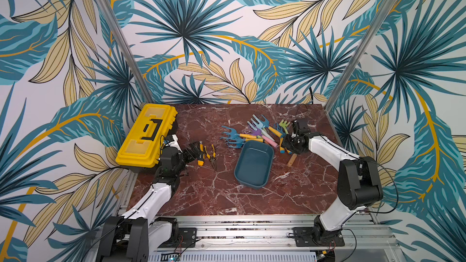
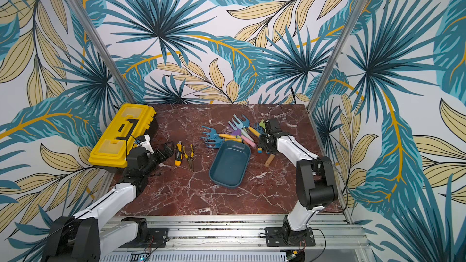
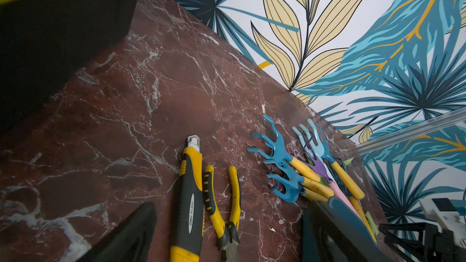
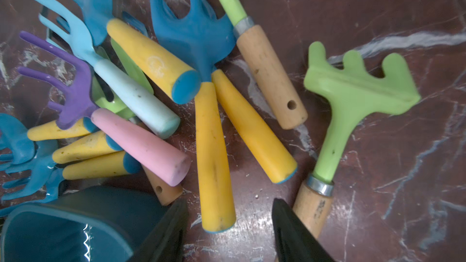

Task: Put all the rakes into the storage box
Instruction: Pick up the rake at the center of the board.

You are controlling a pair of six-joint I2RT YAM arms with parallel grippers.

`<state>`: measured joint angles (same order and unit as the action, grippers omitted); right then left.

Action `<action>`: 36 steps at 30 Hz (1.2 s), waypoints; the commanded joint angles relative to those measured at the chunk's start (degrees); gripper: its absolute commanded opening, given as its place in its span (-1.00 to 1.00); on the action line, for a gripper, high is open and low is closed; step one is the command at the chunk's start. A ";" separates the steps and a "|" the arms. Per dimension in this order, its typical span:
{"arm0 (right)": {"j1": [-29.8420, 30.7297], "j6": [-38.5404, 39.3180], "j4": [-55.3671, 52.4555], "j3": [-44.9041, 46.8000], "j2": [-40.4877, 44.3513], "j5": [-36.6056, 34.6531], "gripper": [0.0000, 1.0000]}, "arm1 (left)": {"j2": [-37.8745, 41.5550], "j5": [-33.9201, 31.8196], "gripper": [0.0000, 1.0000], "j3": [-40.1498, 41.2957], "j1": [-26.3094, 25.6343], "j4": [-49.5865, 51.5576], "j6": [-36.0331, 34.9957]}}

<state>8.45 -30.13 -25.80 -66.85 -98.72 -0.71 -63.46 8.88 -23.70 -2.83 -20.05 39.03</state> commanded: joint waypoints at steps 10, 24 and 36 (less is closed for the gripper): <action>1.65 -0.61 -3.28 -4.94 -7.64 0.11 0.04 | 1.41 -0.76 1.00 2.17 0.28 -2.61 0.81; 1.84 -1.85 -2.59 -4.40 -5.55 -0.04 -0.54 | 0.71 -0.37 1.00 2.43 0.19 -3.71 1.44; 4.74 -2.04 -3.82 3.71 11.68 0.02 -0.66 | 0.36 -0.35 1.00 2.79 0.09 -4.62 1.81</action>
<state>11.92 -31.81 -28.67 -65.12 -90.39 -0.03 -62.72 8.60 -22.83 -2.83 -22.92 40.64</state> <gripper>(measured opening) 0.292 0.998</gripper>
